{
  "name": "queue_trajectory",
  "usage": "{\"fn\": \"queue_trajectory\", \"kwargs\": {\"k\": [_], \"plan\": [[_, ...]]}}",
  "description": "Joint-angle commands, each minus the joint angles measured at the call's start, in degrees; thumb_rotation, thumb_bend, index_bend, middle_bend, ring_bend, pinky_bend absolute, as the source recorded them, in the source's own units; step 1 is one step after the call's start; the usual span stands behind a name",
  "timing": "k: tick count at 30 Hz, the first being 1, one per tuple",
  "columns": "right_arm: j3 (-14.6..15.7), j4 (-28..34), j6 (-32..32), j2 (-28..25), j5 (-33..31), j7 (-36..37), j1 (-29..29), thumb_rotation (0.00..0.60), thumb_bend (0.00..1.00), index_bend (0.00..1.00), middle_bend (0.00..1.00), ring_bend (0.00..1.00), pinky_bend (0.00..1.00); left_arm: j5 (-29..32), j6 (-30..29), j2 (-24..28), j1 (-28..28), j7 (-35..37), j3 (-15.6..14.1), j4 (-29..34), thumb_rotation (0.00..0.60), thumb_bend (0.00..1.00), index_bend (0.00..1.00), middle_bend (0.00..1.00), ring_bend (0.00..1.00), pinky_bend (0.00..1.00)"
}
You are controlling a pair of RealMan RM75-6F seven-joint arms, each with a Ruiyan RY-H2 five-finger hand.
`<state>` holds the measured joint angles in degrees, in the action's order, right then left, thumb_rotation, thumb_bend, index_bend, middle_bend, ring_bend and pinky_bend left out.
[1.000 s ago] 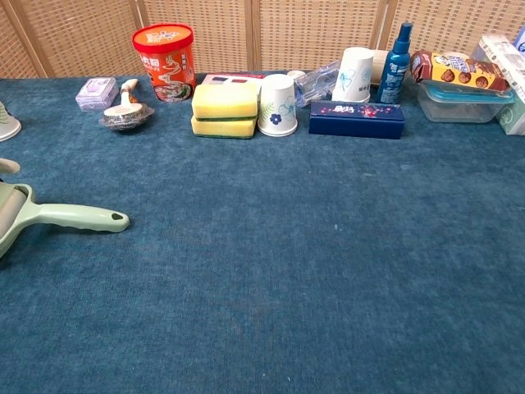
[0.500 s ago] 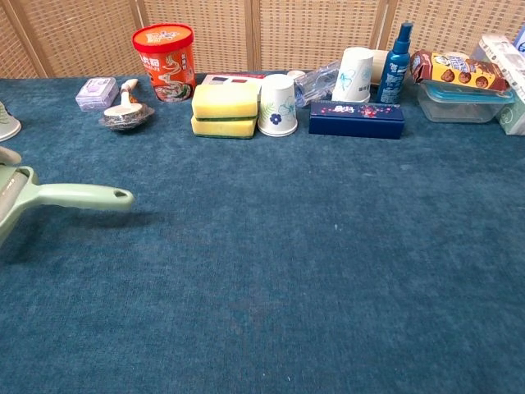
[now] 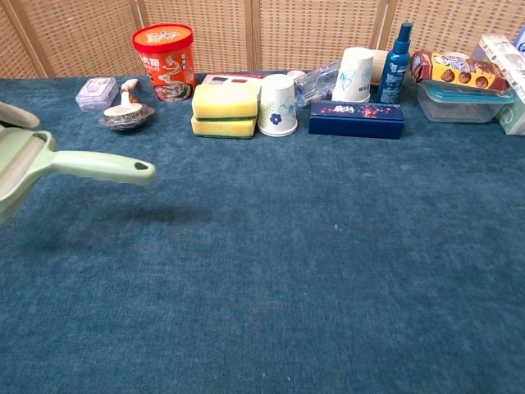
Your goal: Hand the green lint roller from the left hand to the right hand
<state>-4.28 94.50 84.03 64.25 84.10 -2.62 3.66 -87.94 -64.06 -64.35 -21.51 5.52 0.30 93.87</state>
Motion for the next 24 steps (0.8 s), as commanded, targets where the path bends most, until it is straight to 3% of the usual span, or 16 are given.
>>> {"fn": "queue_trajectory", "kwargs": {"k": [1,12,24], "plan": [[0.8,1.8,-1.8,-0.4,0.8,-0.2,0.8,0.600,0.00,0.00,0.00,0.00,0.00,1.2,1.8,-0.1,-1.6,-1.7,1.1,1.9,0.600,0.00,0.13,0.34,0.32,0.44],[-0.4,13.7,-10.3,-2.8,-2.2,-7.2,6.5,0.600,0.00,0.00,0.00,0.00,0.00,11.9,10.4,-6.4,-9.5,-14.1,5.9,9.7,0.600,0.00,0.13,0.34,0.32,0.44],[-1.4,18.7,-13.8,-1.4,-6.4,-11.6,9.9,0.600,0.00,0.00,0.00,0.00,0.00,21.9,11.6,-13.8,-17.1,-25.9,10.0,14.4,0.600,0.00,0.13,0.34,0.32,0.44]]}}
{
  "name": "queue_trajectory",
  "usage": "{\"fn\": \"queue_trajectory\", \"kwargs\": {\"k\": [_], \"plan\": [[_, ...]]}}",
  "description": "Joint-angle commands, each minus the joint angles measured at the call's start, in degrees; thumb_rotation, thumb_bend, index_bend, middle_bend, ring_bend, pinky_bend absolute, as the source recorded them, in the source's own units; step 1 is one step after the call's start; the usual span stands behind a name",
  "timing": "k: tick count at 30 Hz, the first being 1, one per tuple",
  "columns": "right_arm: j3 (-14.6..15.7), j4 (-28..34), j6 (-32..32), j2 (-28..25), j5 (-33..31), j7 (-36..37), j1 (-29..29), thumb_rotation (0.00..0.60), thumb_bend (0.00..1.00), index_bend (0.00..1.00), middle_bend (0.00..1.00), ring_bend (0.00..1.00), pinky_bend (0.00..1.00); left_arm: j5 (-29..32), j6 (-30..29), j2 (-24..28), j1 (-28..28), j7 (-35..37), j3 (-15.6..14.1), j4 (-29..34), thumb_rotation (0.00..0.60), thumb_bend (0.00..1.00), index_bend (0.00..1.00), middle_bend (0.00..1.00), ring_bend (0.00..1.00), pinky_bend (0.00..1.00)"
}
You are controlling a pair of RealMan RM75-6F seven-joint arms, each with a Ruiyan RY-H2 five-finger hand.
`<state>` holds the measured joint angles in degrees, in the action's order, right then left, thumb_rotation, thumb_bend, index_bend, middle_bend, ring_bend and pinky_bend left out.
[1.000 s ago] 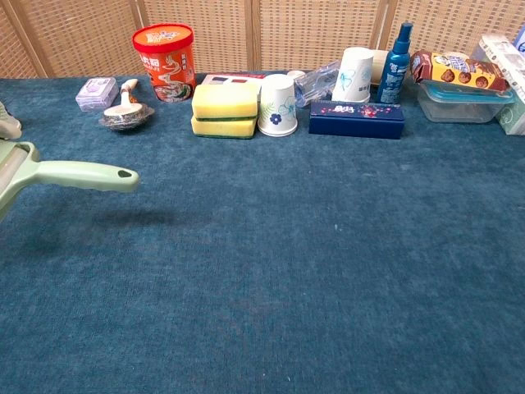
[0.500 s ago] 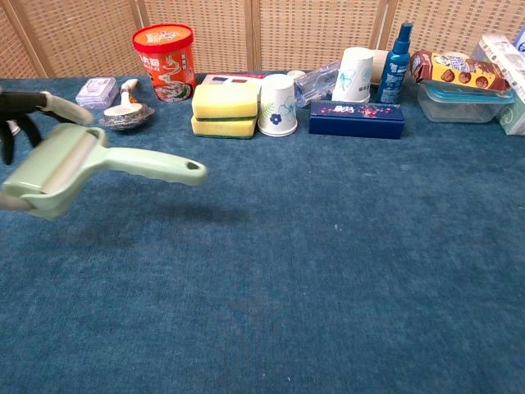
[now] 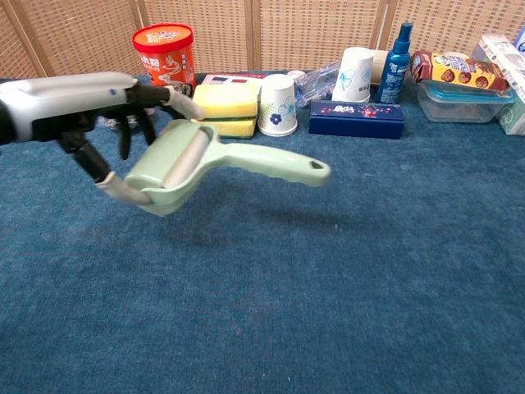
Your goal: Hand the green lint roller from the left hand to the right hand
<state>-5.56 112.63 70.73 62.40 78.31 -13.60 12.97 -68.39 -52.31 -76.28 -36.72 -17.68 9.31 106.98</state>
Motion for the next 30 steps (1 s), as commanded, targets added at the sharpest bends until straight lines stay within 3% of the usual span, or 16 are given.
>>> {"fn": "queue_trajectory", "kwargs": {"k": [1,15,30], "plan": [[-0.1,0.9,-0.8,0.7,-0.9,-0.9,0.8,0.600,0.00,0.00,0.00,0.00,0.00,3.1,-0.2,-2.4,-2.5,-3.6,1.2,1.6,0.600,0.00,0.13,0.34,0.32,0.44],[-0.2,5.3,-3.8,3.0,-5.4,-4.8,4.2,0.600,0.00,0.00,0.00,0.00,0.00,13.1,-4.2,-12.5,-10.2,-13.0,3.9,0.5,0.600,0.00,0.14,0.34,0.32,0.44],[-2.3,11.0,-0.2,9.0,-20.7,-18.5,8.7,0.600,0.00,0.00,0.00,0.00,0.00,16.1,-10.2,-19.8,-13.8,-18.5,3.4,-1.9,0.600,0.00,0.14,0.34,0.32,0.44]]}}
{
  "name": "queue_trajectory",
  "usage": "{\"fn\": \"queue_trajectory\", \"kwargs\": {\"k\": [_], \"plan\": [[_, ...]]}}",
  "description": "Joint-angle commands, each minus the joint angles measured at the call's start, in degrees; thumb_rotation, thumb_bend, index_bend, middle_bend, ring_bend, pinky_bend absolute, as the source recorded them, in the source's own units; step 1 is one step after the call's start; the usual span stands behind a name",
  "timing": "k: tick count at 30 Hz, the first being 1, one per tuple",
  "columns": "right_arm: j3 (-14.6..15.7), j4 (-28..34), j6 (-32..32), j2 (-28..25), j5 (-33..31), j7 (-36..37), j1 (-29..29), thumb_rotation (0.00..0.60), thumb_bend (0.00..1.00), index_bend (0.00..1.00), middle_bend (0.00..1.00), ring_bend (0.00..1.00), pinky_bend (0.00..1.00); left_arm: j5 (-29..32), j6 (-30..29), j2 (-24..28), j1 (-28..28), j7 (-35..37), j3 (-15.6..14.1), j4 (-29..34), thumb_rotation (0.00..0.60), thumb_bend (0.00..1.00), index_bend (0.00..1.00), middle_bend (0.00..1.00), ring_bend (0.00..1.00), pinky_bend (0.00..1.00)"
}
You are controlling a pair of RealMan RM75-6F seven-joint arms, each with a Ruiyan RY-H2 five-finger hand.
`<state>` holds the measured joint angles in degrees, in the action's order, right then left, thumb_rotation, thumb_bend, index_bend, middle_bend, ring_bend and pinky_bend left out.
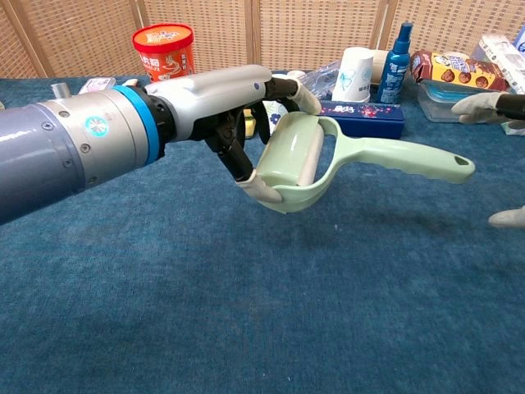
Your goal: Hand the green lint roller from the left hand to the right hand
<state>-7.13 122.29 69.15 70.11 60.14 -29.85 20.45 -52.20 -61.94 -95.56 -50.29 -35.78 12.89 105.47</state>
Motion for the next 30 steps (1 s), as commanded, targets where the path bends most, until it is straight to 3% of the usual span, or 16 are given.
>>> {"fn": "queue_trajectory", "kwargs": {"k": [1,11,30], "plan": [[-0.8,1.7,1.6,1.4,-3.3,-2.8,1.5,0.600,0.00,0.00,0.00,0.00,0.00,-0.1,-0.8,-0.8,-0.4,-0.6,-0.2,-0.5,0.600,0.00,0.14,0.34,0.32,0.44],[-2.5,5.0,4.0,2.8,-11.8,-7.3,5.1,0.600,0.00,0.00,0.00,0.00,0.00,-0.1,-2.5,-3.9,-1.1,-1.3,-0.6,-2.2,0.600,0.00,0.14,0.34,0.32,0.44],[-3.4,6.8,8.9,7.4,-21.3,-13.1,11.6,0.600,0.00,0.00,0.00,0.00,0.00,0.6,-5.0,-6.9,-1.5,-2.2,0.1,-2.5,0.600,0.00,0.14,0.34,0.32,0.44]]}}
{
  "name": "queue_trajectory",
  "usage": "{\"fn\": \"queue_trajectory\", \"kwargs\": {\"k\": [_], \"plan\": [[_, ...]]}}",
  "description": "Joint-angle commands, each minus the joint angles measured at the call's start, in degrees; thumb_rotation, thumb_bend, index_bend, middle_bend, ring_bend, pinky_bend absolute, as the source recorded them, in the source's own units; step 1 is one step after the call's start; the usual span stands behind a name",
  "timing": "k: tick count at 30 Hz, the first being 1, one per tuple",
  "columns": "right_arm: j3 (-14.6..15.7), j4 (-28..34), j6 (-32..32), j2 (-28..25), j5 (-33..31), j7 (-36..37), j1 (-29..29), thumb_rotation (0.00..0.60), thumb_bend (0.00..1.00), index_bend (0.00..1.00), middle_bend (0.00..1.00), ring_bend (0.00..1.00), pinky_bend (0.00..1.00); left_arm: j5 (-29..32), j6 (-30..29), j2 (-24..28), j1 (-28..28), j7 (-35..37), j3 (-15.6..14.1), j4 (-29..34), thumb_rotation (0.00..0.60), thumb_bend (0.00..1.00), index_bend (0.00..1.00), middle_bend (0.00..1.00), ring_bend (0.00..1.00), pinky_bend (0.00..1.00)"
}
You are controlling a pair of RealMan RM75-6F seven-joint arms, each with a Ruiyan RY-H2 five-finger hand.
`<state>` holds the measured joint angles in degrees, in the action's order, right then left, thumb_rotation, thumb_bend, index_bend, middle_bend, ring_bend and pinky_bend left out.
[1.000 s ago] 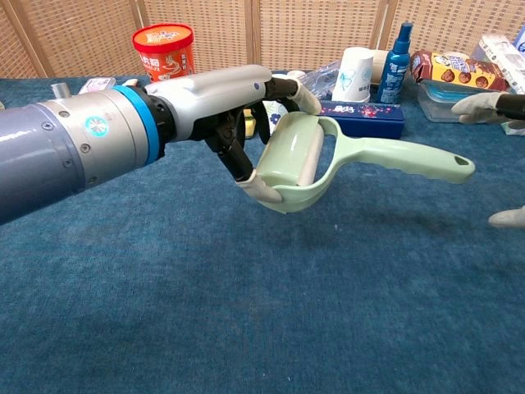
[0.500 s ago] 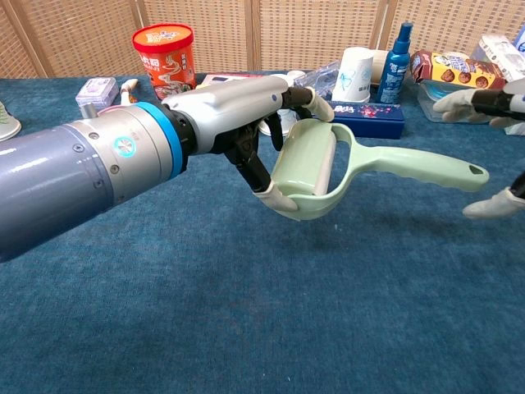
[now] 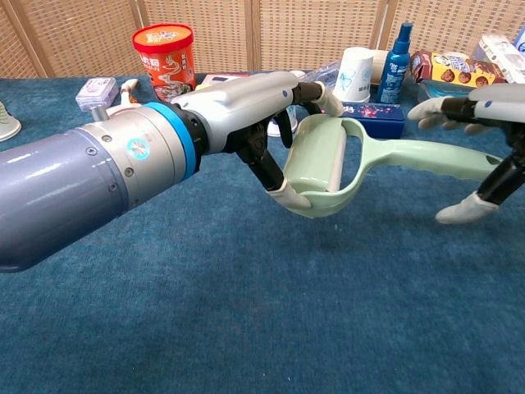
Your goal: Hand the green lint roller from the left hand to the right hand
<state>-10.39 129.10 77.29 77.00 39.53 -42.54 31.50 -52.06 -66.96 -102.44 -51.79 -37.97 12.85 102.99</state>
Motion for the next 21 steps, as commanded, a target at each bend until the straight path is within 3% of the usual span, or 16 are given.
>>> {"fn": "queue_trajectory", "kwargs": {"k": [1,4,9,13,16,21], "plan": [[-0.2,0.0,1.2,0.7,-1.0,-0.4,0.7,0.600,0.00,0.00,0.01,0.00,0.01,0.5,0.0,0.1,-0.1,-0.2,0.2,-0.1,0.600,0.00,0.14,0.34,0.32,0.44],[-0.2,-0.1,1.2,0.9,-1.0,0.5,1.0,0.600,0.06,0.00,0.09,0.05,0.06,0.4,0.2,0.4,-0.1,0.0,0.2,0.3,0.600,0.00,0.14,0.34,0.32,0.44],[0.9,-0.5,-2.6,-0.7,1.3,4.3,0.9,0.600,0.38,0.02,0.23,0.19,0.25,0.6,0.6,0.5,-0.1,0.2,0.0,0.3,0.600,0.00,0.14,0.34,0.32,0.44],[1.4,-1.3,-3.8,-1.5,2.9,6.7,0.8,0.600,0.55,0.15,0.35,0.29,0.39,1.0,0.6,0.4,-0.1,0.0,-0.1,0.2,0.600,0.00,0.14,0.34,0.32,0.44],[1.8,-1.8,-4.4,-1.6,4.0,7.9,0.8,0.600,0.70,0.30,0.50,0.42,0.57,1.0,0.6,0.4,-0.1,0.0,-0.2,0.2,0.600,0.00,0.14,0.34,0.32,0.44],[2.5,-2.1,-4.3,-1.5,4.8,7.9,1.1,0.600,0.87,0.46,0.64,0.53,0.72,0.9,0.4,0.1,-0.1,0.2,-0.2,0.3,0.600,0.00,0.14,0.34,0.32,0.44]]}}
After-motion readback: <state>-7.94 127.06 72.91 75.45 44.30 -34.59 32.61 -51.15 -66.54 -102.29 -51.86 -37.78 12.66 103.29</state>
